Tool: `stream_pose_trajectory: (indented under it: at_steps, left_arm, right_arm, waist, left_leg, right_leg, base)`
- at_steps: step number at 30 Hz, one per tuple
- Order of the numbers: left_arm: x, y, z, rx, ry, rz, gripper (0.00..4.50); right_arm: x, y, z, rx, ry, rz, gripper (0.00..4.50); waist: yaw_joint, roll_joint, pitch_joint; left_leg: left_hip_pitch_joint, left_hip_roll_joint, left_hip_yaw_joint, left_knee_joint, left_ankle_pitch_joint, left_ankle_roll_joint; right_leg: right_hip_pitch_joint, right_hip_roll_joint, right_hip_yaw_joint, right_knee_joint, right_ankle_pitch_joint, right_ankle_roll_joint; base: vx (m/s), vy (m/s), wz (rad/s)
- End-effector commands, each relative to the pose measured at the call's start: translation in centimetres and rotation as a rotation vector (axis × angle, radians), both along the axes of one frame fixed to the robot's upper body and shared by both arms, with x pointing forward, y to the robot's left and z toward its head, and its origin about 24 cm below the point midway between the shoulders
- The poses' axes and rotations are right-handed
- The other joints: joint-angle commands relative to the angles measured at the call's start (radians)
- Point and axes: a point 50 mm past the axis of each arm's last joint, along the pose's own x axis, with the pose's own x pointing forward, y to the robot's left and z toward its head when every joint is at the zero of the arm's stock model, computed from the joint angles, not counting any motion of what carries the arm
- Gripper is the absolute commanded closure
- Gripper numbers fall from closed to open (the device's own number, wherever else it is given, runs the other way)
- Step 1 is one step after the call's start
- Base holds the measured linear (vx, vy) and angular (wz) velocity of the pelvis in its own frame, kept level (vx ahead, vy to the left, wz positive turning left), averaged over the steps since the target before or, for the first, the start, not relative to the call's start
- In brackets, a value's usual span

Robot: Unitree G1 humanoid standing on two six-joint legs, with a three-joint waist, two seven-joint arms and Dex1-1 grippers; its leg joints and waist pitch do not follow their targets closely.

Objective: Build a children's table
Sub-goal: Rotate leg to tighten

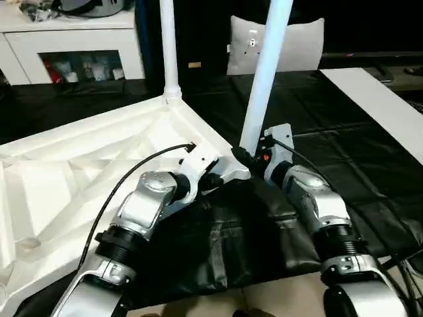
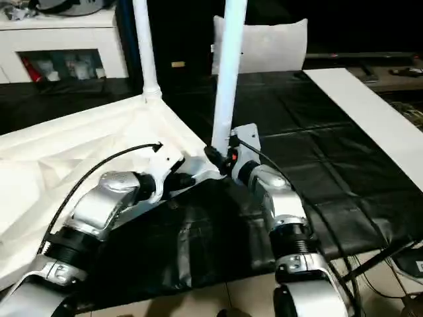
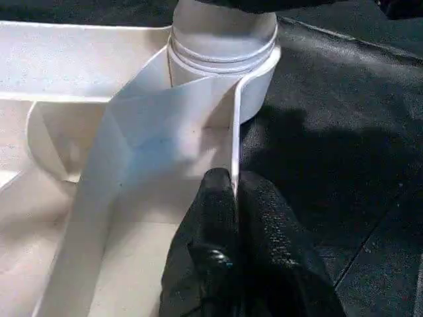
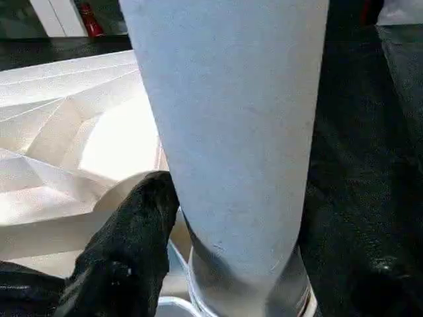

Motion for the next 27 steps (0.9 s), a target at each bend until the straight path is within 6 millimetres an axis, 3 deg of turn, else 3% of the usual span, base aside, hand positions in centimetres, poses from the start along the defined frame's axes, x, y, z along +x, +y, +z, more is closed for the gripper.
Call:
stream_pose_trajectory:
  at_steps: [1,4,7,8,11,14,15,17,20,21,24,27]
  left_arm:
    - [0.2,-1.9,3.2,-0.059,-0.128,-0.093,4.50]
    - [0.0,-1.4,2.9,-0.045,-0.122,-0.133,4.50]
    - [-0.4,-0.6,2.5,-0.004,-0.116,-0.220,4.50]
    - [-0.6,-0.2,2.3,0.000,-0.107,-0.243,4.50]
    - [-0.9,0.6,2.1,0.011,-0.090,-0.311,4.50]
    - [-1.5,2.1,1.8,0.054,-0.058,-0.454,4.50]
    - [-1.5,2.1,1.7,0.054,-0.058,-0.454,4.50]
    - [-2.2,2.8,1.6,0.077,-0.021,-0.550,4.50]
    - [-2.6,3.1,1.7,0.080,-0.011,-0.624,4.50]
    - [-2.8,3.3,1.8,0.078,-0.004,-0.655,4.50]
    - [-3.1,3.7,1.8,0.094,0.012,-0.706,4.50]
    - [-3.6,4.2,1.9,0.115,0.046,-0.788,4.50]
  right_arm:
    - [-0.5,1.6,0.1,0.038,-0.011,0.110,1.21]
    - [-0.6,0.0,0.4,0.025,-0.047,0.134,0.95]
    - [-1.2,-1.6,0.8,-0.022,-0.111,0.258,0.68]
    - [-1.6,-2.1,0.9,-0.053,-0.125,0.319,0.53]
    - [-2.3,-3.3,1.1,-0.089,-0.120,0.428,0.34]
    - [-3.1,-4.6,1.8,-0.128,-0.120,0.584,0.34]
    - [-3.1,-4.6,1.8,-0.128,-0.120,0.585,0.34]
    - [-3.7,-5.0,1.9,-0.133,-0.107,0.681,0.34]
    - [-4.2,-5.3,1.7,-0.140,-0.076,0.764,0.34]
    - [-4.4,-5.4,1.6,-0.145,-0.060,0.800,0.34]
    - [-4.8,-5.5,1.4,-0.149,-0.031,0.859,0.34]
    - [-5.3,-5.4,1.2,-0.140,-0.004,0.928,0.60]
  waist:
    - [0.009,-0.001,-0.076]
    - [0.012,-0.001,-0.076]
    - [0.018,-0.002,-0.075]
    - [0.018,0.002,-0.075]
    - [0.022,-0.002,-0.074]
    - [0.030,-0.001,-0.071]
    - [0.031,-0.006,-0.071]
    - [0.039,-0.003,-0.069]
    - [0.047,-0.001,-0.070]
    - [0.049,-0.008,-0.070]
    - [0.058,-0.004,-0.071]
    - [0.060,-0.007,-0.072]
  left_leg:
    - [-0.012,-0.009,0.021,-0.060,-0.101,0.077]
    - [-0.011,-0.007,0.020,-0.060,-0.111,0.078]
    - [-0.011,-0.007,0.020,-0.059,-0.125,0.081]
    - [-0.012,-0.008,0.021,-0.059,-0.125,0.083]
    - [-0.011,-0.008,0.022,-0.058,-0.129,0.092]
    - [-0.009,-0.006,0.019,-0.060,-0.152,0.091]
    - [-0.008,-0.005,0.021,-0.060,-0.156,0.091]
    - [-0.002,-0.003,0.021,-0.062,-0.172,0.081]
    - [-0.002,0.000,0.019,-0.063,-0.173,0.077]
    - [-0.003,0.001,0.021,-0.063,-0.167,0.076]
    - [-0.002,0.003,0.021,-0.063,-0.154,0.072]
    - [-0.006,0.002,0.021,-0.063,-0.151,0.068]
  right_leg:
    - [0.089,-0.040,0.048,-0.070,-0.218,-0.165]
    - [0.089,-0.042,0.049,-0.072,-0.237,-0.157]
    - [0.090,-0.042,0.048,-0.073,-0.244,-0.160]
    - [0.089,-0.041,0.049,-0.073,-0.241,-0.162]
    - [0.090,-0.039,0.048,-0.075,-0.249,-0.156]
    - [0.088,-0.041,0.047,-0.080,-0.305,-0.143]
    - [0.087,-0.041,0.047,-0.080,-0.314,-0.138]
    - [0.082,-0.042,0.048,-0.083,-0.347,-0.134]
    - [0.081,-0.043,0.048,-0.079,-0.334,-0.144]
    - [0.081,-0.043,0.049,-0.078,-0.321,-0.148]
    - [0.082,-0.044,0.052,-0.071,-0.292,-0.160]
    - [0.084,-0.045,0.052,-0.069,-0.295,-0.159]
  base:
    - [0.000,0.000,0.00]
    - [0.000,0.000,0.00]
    - [0.000,0.000,0.00]
    - [0.000,0.000,0.00]
    - [0.000,0.000,0.00]
    - [0.000,0.000,0.00]
    - [0.000,0.000,0.00]
    - [0.000,0.000,0.00]
    - [0.000,0.000,0.00]
    - [0.000,0.000,0.00]
    - [0.000,0.000,0.00]
    - [0.000,0.000,0.00]
